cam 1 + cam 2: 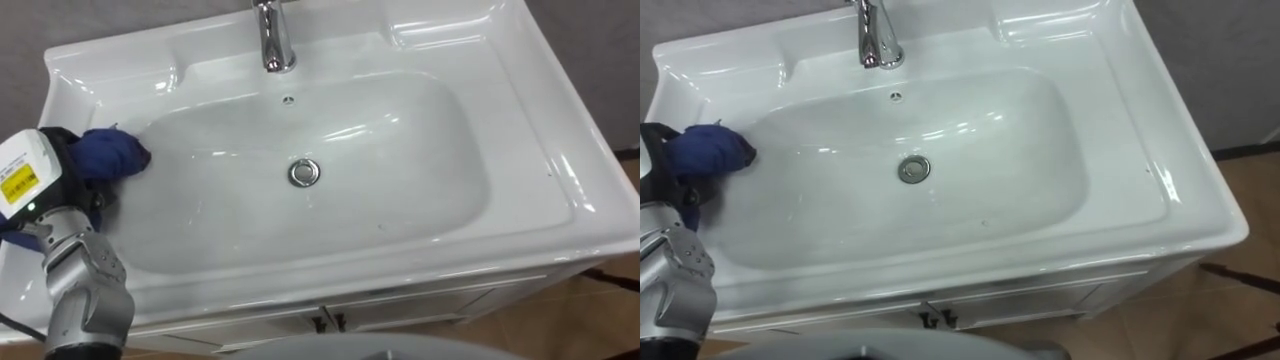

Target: Wipe basin

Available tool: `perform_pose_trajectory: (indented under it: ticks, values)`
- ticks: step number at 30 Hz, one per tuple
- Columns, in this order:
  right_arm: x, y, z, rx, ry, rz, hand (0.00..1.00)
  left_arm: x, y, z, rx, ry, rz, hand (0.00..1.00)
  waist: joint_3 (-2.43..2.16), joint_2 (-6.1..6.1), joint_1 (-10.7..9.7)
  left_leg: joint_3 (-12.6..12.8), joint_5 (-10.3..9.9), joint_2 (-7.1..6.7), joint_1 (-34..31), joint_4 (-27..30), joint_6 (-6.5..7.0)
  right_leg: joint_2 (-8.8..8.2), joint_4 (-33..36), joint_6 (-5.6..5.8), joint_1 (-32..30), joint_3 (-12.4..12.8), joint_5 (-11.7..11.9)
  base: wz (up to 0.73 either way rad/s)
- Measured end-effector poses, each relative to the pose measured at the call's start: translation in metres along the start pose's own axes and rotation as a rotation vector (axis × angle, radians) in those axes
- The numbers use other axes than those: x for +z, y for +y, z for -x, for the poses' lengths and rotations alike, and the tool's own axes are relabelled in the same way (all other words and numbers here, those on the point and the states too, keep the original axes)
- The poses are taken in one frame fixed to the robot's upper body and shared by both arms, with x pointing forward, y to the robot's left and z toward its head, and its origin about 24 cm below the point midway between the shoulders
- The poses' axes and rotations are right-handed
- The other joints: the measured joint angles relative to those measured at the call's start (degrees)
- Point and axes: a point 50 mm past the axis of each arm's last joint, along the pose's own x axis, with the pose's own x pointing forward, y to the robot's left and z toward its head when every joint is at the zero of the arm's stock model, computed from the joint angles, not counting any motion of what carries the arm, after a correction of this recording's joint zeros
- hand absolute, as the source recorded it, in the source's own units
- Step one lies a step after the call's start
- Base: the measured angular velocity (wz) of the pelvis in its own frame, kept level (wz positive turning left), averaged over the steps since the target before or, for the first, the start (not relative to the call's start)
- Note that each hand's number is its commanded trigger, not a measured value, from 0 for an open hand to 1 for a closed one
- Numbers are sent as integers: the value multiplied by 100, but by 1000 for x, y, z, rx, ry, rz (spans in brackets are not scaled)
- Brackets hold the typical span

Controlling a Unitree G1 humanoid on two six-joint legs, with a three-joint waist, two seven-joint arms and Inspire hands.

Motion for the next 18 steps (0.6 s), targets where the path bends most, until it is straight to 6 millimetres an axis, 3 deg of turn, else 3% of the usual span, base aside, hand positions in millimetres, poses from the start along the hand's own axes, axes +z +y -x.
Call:
perform_pose_trajectory:
  ticks: [18]
  values:
    - [1,0,1,-7,-10,16,0,-16,-3,-2,-8,78,2,100,5,5,10,4,0,1,24,-3,0,-1,3,0,-5,19,0,0]
